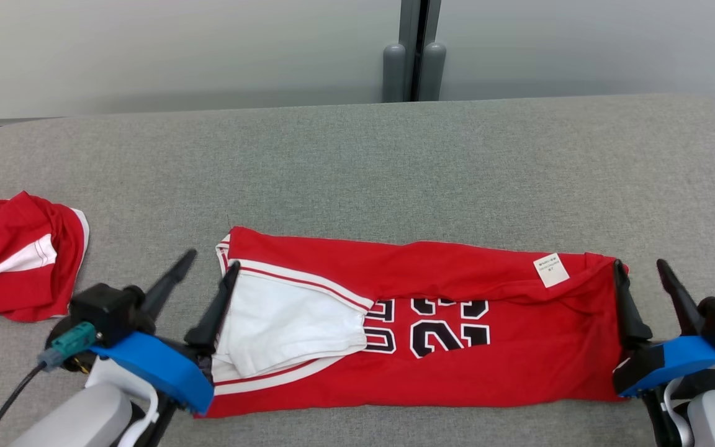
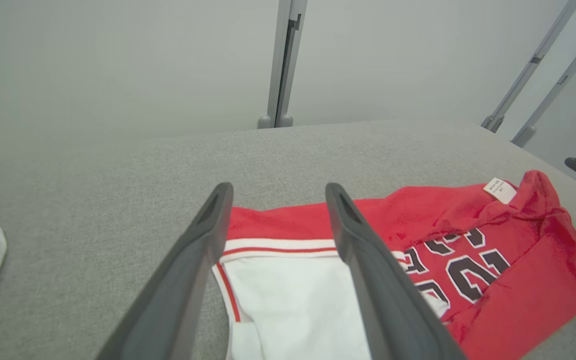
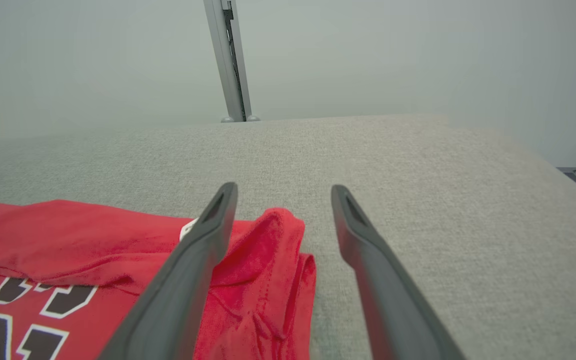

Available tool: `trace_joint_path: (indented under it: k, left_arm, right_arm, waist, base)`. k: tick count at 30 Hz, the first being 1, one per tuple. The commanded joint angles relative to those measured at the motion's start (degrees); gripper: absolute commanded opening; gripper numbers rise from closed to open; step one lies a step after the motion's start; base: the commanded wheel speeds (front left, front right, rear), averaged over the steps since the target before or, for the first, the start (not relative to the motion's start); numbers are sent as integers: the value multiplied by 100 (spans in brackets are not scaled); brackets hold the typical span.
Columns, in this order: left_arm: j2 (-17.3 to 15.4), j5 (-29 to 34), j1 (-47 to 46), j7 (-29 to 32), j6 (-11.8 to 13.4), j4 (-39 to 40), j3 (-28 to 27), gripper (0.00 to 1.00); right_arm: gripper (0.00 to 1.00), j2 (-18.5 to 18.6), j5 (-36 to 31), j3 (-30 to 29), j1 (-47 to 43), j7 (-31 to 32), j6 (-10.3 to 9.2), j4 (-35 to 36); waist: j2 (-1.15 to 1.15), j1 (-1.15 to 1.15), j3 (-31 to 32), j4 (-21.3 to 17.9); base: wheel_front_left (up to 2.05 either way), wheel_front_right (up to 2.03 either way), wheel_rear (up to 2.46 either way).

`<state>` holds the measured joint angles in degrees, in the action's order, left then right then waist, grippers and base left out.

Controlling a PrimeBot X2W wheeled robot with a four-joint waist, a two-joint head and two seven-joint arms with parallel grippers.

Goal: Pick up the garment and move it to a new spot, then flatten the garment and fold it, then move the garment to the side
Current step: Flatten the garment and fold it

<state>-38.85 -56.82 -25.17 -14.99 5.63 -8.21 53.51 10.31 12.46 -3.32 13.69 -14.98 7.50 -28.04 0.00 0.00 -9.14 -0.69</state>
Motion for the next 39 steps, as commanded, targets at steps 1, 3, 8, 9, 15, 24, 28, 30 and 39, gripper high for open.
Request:
trace_joint_path:
  k: [1, 3, 8, 9, 15, 24, 28, 30, 39]
  left_arm:
    - [169, 418, 225, -27, 149, 39, -635, 100]
    - [353, 875, 391, -27, 263, 123, -1160, 100]
    - [745, 1658, 851, -25, 342, 292, -2123, 100]
    - [828, 1840, 968, -25, 317, 313, -2332, 100]
    - [1354, 2611, 1484, -25, 133, 334, -3350, 100]
    - [2145, 3365, 1951, -26, -247, 223, -4650, 100]
    - [2463, 3689, 2092, -26, -429, 115, -5096, 100]
    - [2632, 3842, 2124, -26, -492, 81, -5311, 100]
    - [3121, 4443, 2194, -27, -882, -110, -5934, 100]
  right_arm:
    - [100, 50, -46, -65, -59, -27, -1, 117]
    - [100, 83, -76, -102, 19, -14, -1, 120]
    - [100, 86, -181, -230, 186, 149, -1, -3]
    - [100, 69, -198, -261, 210, 204, -1, -57]
    - [100, -84, -218, -423, 301, 516, -1, -416]
    - [100, -246, -113, -423, 400, 761, -1, -1042]
    - [100, -282, -96, -384, 449, 810, -1, -1355]
    - [100, -314, -67, -360, 508, 821, -1, -1496]
    - [0, -362, 261, -103, 602, 539, -1, -1781]
  waist:
    - [0, 0, 0, 7]
    - [0, 0, 3, 17]
    - [0, 0, 13, 45]
    - [0, 0, 15, 52]
    - [0, 0, 21, 114]
    - [0, 0, -37, 158]
    - [0, 0, -44, 170]
    - [0, 0, -46, 177]
    - [0, 0, -31, 175]
  base:
    - [0, 0, 0]
    - [0, 0, 0]
    - [0, 0, 0]
    - [0, 0, 0]
    - [0, 0, 0]
    - [0, 0, 0]
    - [0, 0, 0]
    - [0, 0, 0]
    - [0, 0, 0]
